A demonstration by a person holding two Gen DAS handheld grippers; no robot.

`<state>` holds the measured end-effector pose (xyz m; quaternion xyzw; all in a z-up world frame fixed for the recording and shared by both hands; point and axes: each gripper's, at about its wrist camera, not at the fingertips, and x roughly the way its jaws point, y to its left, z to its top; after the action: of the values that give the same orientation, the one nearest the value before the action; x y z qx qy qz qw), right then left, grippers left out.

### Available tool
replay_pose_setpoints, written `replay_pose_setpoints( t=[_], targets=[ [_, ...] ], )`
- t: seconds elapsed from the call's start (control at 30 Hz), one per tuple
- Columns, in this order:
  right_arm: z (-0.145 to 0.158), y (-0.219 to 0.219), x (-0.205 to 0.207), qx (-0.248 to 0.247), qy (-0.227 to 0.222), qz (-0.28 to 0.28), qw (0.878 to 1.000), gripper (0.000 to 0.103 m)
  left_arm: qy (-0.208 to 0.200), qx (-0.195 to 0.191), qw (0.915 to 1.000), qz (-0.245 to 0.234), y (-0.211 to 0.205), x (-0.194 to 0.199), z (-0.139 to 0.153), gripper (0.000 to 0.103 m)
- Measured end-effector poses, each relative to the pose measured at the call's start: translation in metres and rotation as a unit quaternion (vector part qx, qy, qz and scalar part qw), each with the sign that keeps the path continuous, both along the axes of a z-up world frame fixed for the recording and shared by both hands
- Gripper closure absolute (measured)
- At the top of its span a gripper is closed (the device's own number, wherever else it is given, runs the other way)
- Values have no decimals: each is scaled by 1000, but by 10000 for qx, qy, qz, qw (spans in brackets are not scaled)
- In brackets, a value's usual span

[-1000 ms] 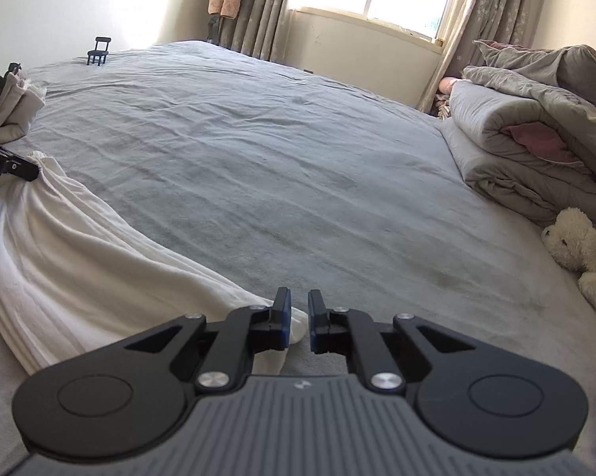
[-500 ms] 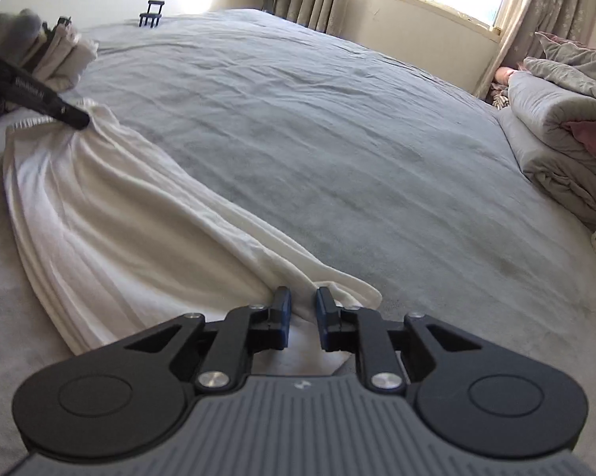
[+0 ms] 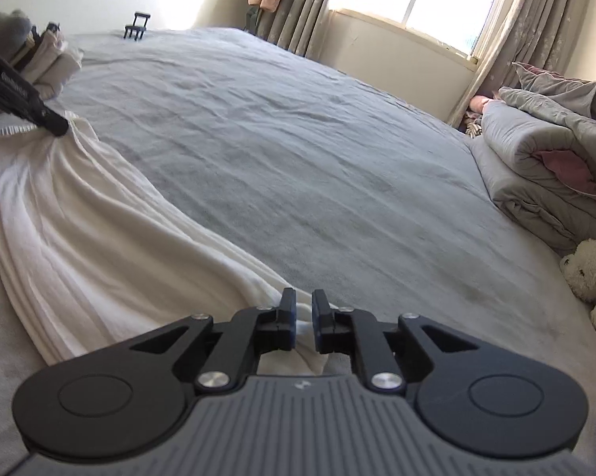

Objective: Fold clothes

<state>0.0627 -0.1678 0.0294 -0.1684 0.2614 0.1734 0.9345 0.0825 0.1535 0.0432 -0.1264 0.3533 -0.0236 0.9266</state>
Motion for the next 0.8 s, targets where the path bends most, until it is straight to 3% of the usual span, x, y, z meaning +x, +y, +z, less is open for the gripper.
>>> replay_pose_setpoints(
  t=[0.03, 0.1, 0.13, 0.2, 0.27, 0.3, 0.37, 0.53, 0.63, 0.73, 0.8],
  targets=[
    [1, -1, 1, 113, 47, 11, 9999, 72, 0, 24, 10000, 23, 0, 0, 0, 93],
    [-3, 0, 6, 334, 407, 123, 9985, 60, 1, 68, 10000, 63, 1, 1, -1, 93],
    [-10, 1, 11, 286, 661, 119, 9973, 61, 14, 69, 10000, 66, 2, 1, -1, 93],
    [-22, 5, 14, 207, 746, -25, 9970, 66, 20, 83, 9999, 99, 3, 1, -1, 93],
    [-15, 6, 13, 279, 676, -136, 9972, 78, -23, 136, 9998, 128, 4, 1, 1, 93],
    [-11, 7, 10, 292, 585, -193, 9977, 90, -54, 162, 9998, 133, 4, 0, 2, 93],
    [-5, 6, 5, 283, 358, -208, 9987, 91, -114, 167, 9997, 110, 5, -1, 5, 94],
    [-7, 3, 7, 247, 439, -198, 9985, 91, -105, 276, 9995, -148, -2, 0, 6, 93],
    [-2, 2, 1, 566, 277, -33, 9980, 91, -34, 480, 9981, -375, -10, 1, 3, 87],
    [-2, 9, 2, 648, 476, 120, 9967, 91, 100, 819, 9951, -552, -21, 4, -5, 76],
    [-19, 12, 8, 506, 832, 30, 9952, 91, 192, 1094, 9922, -572, -27, 7, -11, 76]
  ],
)
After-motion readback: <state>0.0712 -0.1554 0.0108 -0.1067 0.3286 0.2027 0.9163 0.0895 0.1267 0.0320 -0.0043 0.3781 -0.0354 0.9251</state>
